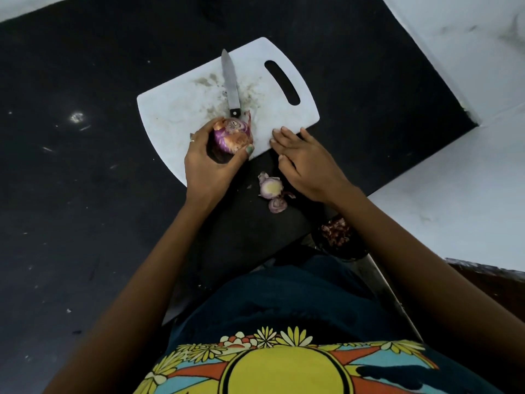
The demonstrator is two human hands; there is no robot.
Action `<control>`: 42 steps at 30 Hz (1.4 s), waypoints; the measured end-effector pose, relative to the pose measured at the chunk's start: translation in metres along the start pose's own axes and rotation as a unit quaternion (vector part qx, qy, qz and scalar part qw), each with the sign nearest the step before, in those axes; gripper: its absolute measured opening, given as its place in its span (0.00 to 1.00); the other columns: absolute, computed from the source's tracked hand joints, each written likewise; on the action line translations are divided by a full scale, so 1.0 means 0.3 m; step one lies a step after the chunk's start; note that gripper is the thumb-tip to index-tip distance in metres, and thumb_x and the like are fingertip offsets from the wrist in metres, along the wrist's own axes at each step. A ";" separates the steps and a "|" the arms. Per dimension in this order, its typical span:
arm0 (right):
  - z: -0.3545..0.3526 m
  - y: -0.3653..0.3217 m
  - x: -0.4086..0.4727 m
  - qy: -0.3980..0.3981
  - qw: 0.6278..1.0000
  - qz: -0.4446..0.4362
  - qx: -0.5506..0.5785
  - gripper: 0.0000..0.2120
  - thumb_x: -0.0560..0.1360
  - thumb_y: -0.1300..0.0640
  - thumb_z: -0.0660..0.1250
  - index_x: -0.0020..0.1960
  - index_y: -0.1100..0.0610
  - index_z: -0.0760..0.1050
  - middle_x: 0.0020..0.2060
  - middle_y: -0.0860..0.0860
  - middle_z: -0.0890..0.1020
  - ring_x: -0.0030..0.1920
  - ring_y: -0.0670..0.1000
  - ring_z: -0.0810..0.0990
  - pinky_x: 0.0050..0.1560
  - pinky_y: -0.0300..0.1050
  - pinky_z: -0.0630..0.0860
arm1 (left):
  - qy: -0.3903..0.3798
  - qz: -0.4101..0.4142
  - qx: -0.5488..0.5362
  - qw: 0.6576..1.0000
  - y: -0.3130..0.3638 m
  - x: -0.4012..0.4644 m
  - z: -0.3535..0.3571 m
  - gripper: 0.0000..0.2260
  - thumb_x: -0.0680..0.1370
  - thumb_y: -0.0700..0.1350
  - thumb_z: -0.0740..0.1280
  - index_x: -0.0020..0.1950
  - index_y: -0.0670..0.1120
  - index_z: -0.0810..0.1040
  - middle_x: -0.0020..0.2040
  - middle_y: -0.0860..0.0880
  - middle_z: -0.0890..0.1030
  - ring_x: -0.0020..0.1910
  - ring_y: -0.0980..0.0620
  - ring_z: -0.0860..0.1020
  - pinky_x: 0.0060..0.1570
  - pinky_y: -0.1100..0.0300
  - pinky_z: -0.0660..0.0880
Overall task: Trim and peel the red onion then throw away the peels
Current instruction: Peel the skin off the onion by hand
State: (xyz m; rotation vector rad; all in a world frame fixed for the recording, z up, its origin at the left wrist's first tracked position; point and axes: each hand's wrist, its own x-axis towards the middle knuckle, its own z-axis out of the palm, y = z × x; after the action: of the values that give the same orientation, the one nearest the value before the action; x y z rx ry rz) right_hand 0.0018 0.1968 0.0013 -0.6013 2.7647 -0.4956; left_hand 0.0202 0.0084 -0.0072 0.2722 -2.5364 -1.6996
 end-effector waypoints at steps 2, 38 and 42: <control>-0.005 0.005 0.042 0.007 1.000 0.006 0.018 0.22 0.79 0.57 0.51 0.72 0.60 0.65 0.74 0.54 0.64 0.76 0.50 0.58 0.76 0.48 0.49 | 0.001 -0.003 0.002 1.000 0.002 0.037 -0.003 0.30 0.67 0.55 0.75 0.66 0.46 0.73 0.61 0.48 0.77 0.61 0.53 0.76 0.63 0.58 0.74; -0.153 -0.140 -0.008 0.102 0.865 0.122 0.477 0.21 0.67 0.58 0.76 0.58 0.58 0.73 0.55 0.53 0.79 0.52 0.49 0.82 0.51 0.44 0.81 | -0.080 -0.056 -0.137 0.986 0.187 -0.030 -0.031 0.18 0.71 0.37 0.74 0.60 0.42 0.78 0.49 0.51 0.83 0.46 0.59 0.82 0.47 0.68 0.77; -0.183 -0.153 -0.017 0.169 0.931 0.040 0.321 0.18 0.67 0.57 0.75 0.56 0.57 0.77 0.51 0.49 0.79 0.47 0.47 0.80 0.46 0.37 0.78 | -0.097 -0.031 -0.116 0.988 0.194 -0.033 -0.034 0.18 0.71 0.36 0.73 0.60 0.42 0.78 0.49 0.51 0.83 0.46 0.62 0.81 0.47 0.70 0.76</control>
State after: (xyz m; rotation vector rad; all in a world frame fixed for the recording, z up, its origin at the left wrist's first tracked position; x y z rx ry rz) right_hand 0.0045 0.1747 0.0695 -0.2561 2.6521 -1.5199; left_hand 0.0256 0.0225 0.0509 0.1785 -2.4462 -2.1186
